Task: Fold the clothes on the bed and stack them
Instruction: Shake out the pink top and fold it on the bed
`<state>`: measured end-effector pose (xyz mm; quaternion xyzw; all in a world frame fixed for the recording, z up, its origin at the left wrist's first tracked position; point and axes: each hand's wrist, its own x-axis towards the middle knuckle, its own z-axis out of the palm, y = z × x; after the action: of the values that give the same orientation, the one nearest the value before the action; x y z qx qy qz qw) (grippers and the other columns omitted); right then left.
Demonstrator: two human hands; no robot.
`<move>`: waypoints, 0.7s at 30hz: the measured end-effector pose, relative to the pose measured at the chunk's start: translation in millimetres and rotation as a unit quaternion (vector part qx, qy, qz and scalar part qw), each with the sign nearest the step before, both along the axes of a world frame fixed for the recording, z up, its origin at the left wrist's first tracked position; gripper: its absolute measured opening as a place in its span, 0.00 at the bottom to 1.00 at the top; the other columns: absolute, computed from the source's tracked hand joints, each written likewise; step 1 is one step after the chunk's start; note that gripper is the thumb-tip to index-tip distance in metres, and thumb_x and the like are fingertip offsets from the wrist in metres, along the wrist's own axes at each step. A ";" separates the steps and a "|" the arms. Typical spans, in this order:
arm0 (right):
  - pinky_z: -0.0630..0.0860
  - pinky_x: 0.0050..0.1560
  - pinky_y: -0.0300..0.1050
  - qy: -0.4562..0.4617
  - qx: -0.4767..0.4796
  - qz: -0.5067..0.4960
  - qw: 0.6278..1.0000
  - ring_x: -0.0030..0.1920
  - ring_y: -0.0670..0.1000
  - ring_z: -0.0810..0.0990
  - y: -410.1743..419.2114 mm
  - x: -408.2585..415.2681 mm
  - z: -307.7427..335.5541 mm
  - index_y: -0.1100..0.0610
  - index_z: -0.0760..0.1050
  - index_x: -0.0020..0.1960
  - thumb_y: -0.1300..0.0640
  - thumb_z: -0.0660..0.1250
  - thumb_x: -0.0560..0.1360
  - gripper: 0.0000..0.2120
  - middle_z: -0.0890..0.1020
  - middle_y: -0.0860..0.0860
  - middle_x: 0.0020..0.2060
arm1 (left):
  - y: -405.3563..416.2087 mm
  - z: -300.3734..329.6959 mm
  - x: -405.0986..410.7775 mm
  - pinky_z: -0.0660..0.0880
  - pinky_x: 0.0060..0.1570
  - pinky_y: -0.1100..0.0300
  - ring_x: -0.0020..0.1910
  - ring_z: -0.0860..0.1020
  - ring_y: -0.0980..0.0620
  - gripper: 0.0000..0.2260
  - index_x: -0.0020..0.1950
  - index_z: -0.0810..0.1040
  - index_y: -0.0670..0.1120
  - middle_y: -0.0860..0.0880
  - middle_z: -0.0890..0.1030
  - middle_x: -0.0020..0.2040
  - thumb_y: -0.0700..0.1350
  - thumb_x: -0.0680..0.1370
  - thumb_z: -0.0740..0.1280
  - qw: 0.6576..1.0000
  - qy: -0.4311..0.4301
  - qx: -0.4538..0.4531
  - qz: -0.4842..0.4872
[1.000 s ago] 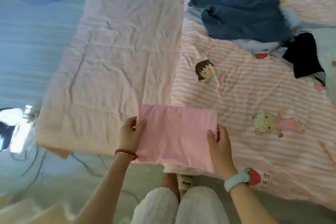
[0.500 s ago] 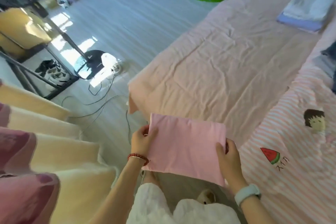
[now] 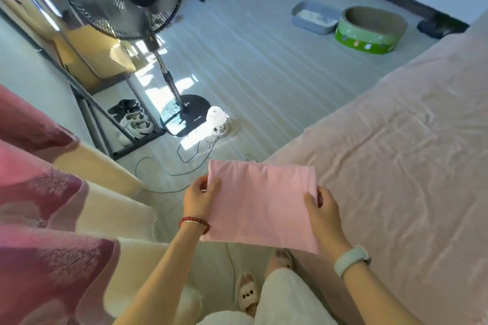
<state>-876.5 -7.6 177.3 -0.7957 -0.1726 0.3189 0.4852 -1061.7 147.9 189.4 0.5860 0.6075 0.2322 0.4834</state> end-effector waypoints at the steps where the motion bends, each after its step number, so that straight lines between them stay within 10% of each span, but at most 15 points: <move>1: 0.68 0.36 0.37 -0.005 0.001 0.004 1.000 0.42 0.41 0.74 16.5 1.7 1.7 0.51 0.70 0.53 0.57 0.61 0.77 0.05 0.76 0.44 0.44 | 15.2 1.0 1.7 0.69 0.36 0.64 0.34 0.72 0.55 0.08 0.36 0.74 0.52 0.51 0.76 0.34 0.46 0.75 0.66 1.000 -0.002 0.001 0.001; 21: 0.67 0.33 0.38 -0.042 0.025 -0.074 0.996 0.37 0.46 0.73 353.7 159.6 17.0 0.60 0.72 0.49 0.61 0.62 0.76 0.03 0.76 0.50 0.39 | 374.7 28.1 183.7 0.67 0.33 0.63 0.34 0.73 0.57 0.06 0.44 0.78 0.48 0.54 0.77 0.34 0.49 0.75 0.65 0.993 0.018 0.062 -0.096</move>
<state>-716.8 346.1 194.3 -0.8063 -0.1410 0.2440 0.5200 -878.0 522.6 217.6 0.6746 0.5415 0.2116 0.4549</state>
